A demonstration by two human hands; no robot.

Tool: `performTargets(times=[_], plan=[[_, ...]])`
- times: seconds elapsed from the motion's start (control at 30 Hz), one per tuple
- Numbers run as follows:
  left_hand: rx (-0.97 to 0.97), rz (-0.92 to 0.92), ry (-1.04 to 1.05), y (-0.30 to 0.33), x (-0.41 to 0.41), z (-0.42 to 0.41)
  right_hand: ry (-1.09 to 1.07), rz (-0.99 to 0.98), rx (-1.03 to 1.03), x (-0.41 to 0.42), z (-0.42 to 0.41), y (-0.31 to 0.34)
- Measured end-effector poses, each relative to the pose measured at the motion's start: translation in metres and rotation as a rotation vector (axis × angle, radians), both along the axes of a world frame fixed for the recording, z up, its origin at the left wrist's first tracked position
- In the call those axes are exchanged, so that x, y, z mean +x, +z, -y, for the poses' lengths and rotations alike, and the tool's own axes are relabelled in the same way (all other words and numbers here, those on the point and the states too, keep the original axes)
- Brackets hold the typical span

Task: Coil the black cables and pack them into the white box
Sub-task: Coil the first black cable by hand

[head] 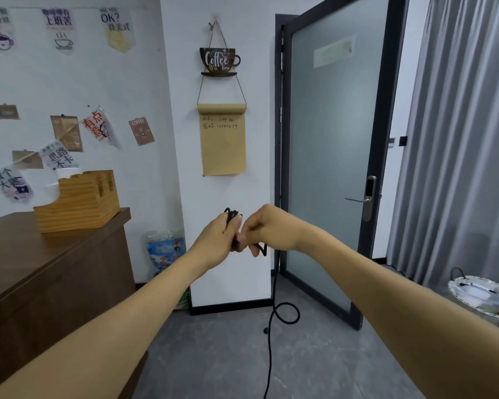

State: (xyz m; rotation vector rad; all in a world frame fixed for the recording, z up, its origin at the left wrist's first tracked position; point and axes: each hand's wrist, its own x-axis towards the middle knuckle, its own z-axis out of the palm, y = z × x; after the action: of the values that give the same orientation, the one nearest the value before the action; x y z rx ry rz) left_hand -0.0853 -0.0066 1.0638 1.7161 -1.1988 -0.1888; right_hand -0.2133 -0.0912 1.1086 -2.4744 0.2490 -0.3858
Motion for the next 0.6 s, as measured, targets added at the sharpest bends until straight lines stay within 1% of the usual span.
performTargets(times=[0.1,0.23,0.3,0.4,0.5,0.6], plan=[[0.066,-0.094,-0.096,-0.002,-0.004,-0.003,0.000,0.050,0.094,-0.004,0.004,0.004],[0.122,-0.255,-0.196,-0.002,-0.009,-0.008,-0.022,0.041,0.185,-0.007,0.010,-0.004],[0.151,-0.327,-0.184,-0.002,-0.010,-0.012,-0.072,0.065,0.211,-0.008,0.013,-0.008],[0.197,-0.425,-0.202,0.000,-0.008,-0.018,-0.212,0.123,0.223,-0.012,0.021,-0.009],[0.198,-0.441,-0.225,0.004,-0.006,-0.025,-0.294,0.186,0.240,-0.017,0.033,-0.012],[0.140,-0.455,-0.217,0.007,-0.007,-0.025,-0.287,0.204,0.302,-0.020,0.040,-0.019]])
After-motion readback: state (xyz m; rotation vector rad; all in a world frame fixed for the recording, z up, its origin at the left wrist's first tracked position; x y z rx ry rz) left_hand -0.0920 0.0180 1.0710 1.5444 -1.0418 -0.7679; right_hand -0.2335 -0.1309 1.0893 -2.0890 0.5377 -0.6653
